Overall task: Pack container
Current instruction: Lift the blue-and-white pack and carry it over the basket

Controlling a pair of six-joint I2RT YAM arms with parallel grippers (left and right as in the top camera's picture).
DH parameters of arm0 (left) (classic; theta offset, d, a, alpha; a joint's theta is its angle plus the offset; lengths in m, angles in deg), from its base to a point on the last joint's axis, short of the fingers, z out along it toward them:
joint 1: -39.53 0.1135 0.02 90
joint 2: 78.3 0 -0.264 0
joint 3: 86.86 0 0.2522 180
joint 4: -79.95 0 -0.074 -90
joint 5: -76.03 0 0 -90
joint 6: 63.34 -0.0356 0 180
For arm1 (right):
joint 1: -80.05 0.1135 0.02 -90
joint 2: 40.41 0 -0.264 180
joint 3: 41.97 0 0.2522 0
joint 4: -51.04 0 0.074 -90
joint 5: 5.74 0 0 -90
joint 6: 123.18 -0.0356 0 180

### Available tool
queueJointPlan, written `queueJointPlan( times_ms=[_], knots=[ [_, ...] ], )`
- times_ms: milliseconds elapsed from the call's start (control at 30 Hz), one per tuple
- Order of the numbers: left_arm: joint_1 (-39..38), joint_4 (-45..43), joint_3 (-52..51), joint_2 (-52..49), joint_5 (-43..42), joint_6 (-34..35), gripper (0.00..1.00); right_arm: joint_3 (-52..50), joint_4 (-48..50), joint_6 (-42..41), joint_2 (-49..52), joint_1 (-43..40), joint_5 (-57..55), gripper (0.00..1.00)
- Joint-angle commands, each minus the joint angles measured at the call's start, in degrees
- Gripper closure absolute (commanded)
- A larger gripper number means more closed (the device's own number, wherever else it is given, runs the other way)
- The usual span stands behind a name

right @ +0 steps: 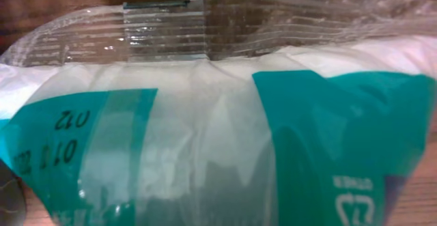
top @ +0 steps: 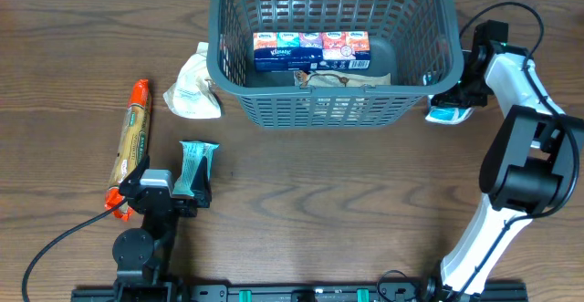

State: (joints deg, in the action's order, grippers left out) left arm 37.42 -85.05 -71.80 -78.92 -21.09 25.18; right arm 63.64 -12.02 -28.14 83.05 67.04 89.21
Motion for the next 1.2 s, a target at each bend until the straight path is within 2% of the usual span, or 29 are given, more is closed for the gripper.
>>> queueJointPlan(
  times_ms=[0,367,567,733,867,1033,1167],
  knots=[
    [-0.17,1.95,-1.07,0.42,-1.44,0.31,0.01,0.50,0.00,-2.97,-5.07,-2.36,0.76,0.99],
    [-0.17,1.95,-1.07,0.42,-1.46,0.31,0.01,0.96,3.28,-4.33,-25.18,-4.98,0.83,0.99],
    [-0.17,1.95,-1.07,0.42,-1.46,0.31,0.01,0.96,5.29,2.21,-39.45,-2.80,2.12,0.99],
    [-0.17,1.95,-1.07,0.42,-1.46,0.31,0.01,0.96,10.91,6.58,-49.05,0.52,2.51,0.99],
    [-0.17,1.95,-1.07,0.42,-1.46,0.31,0.01,0.96,11.69,17.51,-51.74,5.14,10.23,0.99],
    [-0.17,1.95,-1.07,0.42,-1.46,0.31,0.01,0.96,10.27,33.42,-50.27,10.73,28.35,0.99],
    [-0.17,1.95,-1.07,0.42,-1.46,0.31,0.01,1.79,11.43,34.88,-46.84,14.38,32.50,0.99]
  ],
)
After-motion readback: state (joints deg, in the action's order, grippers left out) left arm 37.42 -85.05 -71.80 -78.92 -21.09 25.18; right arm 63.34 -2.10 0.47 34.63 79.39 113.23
